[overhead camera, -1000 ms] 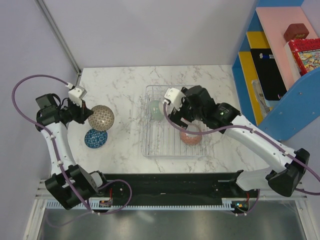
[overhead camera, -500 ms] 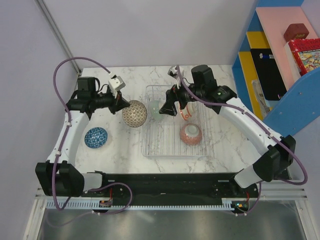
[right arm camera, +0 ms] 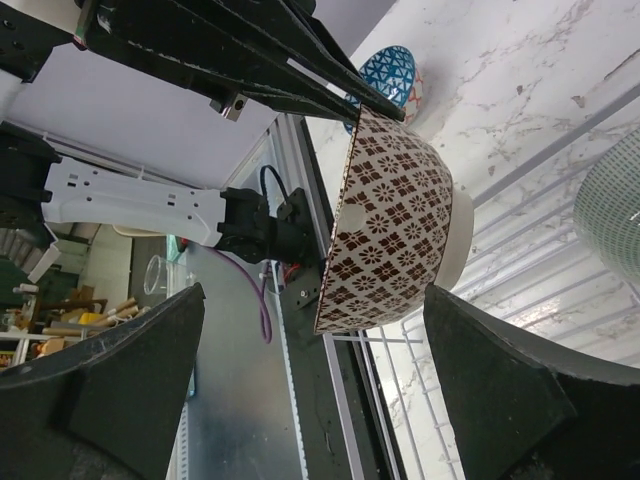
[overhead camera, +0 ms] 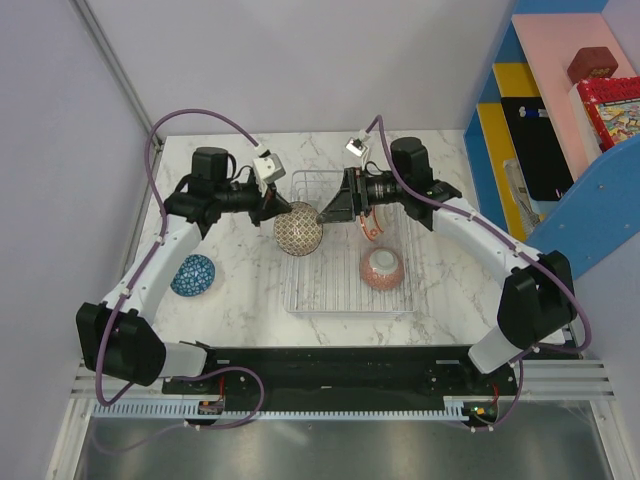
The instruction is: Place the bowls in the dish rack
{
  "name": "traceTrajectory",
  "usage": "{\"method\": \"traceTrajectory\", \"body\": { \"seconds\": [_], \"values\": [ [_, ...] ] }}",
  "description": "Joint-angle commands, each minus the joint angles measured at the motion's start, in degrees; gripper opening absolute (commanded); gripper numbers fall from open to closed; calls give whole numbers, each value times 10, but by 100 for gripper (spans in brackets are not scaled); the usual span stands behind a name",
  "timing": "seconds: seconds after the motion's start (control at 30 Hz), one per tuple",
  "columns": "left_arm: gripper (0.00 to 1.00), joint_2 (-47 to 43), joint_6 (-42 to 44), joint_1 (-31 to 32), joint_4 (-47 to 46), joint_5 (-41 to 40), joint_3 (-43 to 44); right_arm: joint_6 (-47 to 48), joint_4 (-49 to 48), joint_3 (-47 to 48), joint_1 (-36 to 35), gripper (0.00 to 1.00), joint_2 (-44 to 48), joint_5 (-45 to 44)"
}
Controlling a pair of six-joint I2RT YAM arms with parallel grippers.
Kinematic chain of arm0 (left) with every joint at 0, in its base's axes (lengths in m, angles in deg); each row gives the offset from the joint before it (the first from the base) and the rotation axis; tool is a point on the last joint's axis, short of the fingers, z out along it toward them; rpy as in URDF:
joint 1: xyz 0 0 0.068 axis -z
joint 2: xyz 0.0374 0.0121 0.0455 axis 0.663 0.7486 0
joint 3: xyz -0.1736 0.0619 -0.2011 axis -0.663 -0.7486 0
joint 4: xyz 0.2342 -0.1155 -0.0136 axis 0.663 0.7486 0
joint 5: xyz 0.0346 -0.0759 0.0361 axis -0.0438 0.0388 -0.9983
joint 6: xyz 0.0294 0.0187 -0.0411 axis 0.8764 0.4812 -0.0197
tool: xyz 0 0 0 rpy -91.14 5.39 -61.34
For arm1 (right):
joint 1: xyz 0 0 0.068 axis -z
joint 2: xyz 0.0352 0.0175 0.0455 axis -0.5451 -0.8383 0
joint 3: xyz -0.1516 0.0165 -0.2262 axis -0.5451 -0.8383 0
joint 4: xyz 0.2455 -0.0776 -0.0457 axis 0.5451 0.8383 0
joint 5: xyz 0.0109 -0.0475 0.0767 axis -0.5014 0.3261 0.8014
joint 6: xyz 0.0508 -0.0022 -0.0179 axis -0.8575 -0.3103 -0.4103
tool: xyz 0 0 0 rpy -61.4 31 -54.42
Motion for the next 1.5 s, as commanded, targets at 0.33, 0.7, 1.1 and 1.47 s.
{"method": "traceTrajectory", "body": {
  "seconds": [0.33, 0.7, 1.1, 1.47],
  "values": [
    [2, -25, -52, 17, -91, 61, 23, -20, -56, -20, -1, 97, -14, 31],
    [2, -39, -61, 21, -93, 76, 24, -8, -47, -11, 2, 96, -42, 20],
    [2, -31, -58, 26, -96, 72, 19, -35, -55, -9, 2, 90, -37, 48],
    [2, -29, -59, 32, -97, 68, 20, -102, -156, -38, 1, 85, -33, 78]
  ]
}}
